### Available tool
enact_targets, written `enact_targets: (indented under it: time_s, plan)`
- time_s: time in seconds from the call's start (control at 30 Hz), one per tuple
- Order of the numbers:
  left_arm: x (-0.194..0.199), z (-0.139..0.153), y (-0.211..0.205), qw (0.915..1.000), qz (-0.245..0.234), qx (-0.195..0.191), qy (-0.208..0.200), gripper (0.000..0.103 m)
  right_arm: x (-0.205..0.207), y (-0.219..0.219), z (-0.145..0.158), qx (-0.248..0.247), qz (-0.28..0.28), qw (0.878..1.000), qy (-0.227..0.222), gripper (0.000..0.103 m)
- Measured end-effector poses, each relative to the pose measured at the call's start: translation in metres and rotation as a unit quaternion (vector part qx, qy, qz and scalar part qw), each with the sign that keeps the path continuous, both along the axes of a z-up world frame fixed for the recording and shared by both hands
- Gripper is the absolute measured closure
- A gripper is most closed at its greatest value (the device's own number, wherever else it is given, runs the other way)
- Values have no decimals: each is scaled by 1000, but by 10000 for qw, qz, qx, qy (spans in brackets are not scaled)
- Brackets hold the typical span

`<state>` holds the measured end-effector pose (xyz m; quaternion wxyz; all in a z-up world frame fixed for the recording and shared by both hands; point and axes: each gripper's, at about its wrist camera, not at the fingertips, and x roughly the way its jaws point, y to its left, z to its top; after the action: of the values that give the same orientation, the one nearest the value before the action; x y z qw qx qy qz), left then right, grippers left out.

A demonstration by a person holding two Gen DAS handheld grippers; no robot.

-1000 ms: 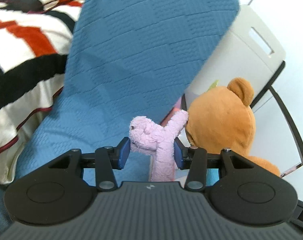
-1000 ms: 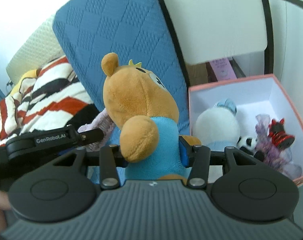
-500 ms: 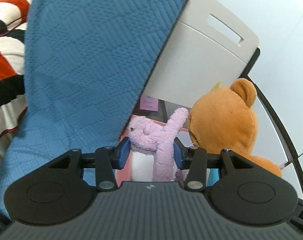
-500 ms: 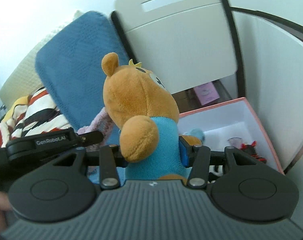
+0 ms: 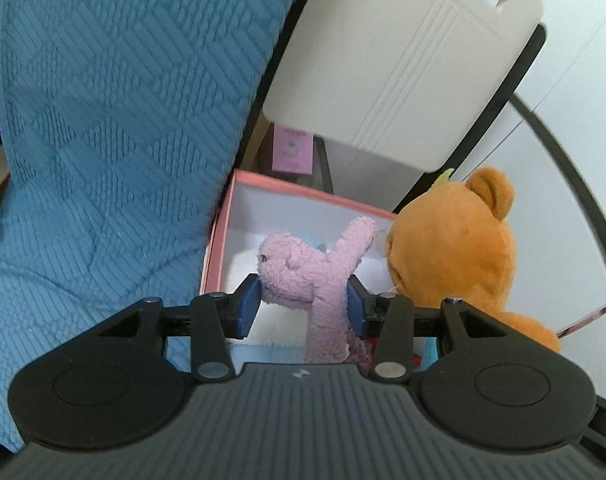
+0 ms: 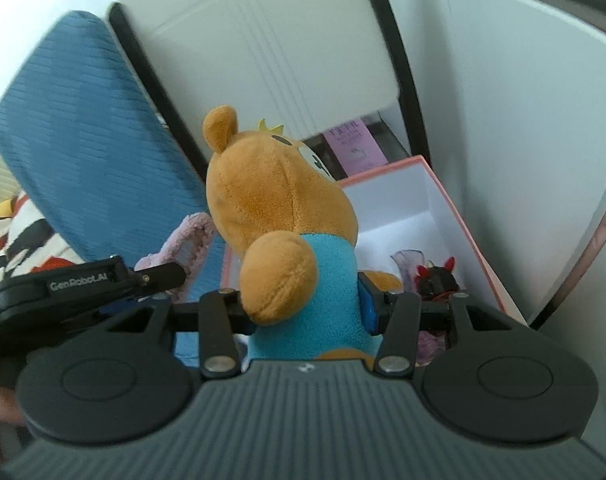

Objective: Organize objects
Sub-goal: 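Carry teddy bear with right tool while left tool carries bunny over box, then open right tool releasing teddy bear into box while left tool releases bunny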

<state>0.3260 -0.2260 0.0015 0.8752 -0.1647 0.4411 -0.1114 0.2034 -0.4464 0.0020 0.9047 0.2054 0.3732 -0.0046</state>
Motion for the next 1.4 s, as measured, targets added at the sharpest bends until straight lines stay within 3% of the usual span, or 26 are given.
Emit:
enact_targets:
  time_s: [0.37, 0.53, 0.67, 0.83, 1.4]
  plan:
    - [15, -54, -4, 9987, -98, 140, 487, 52, 24, -4, -62, 17, -9, 9988, 498, 52]
    - [19, -58, -5, 9983, -119, 129, 555, 52, 27, -2, -68, -30, 5, 9986, 530, 51]
    - [19, -54, -3, 9982, -113, 88, 579, 50, 26, -3, -67, -77, -65, 9985, 546, 42]
    - [15, -40, -1, 9986, -172, 117, 479, 46, 23, -7, -59, -110, -207, 9983, 538, 28]
    - [-44, 50, 22, 9981, -498, 195, -290, 46, -27, 14, 36, -305, -278, 9989, -217, 30]
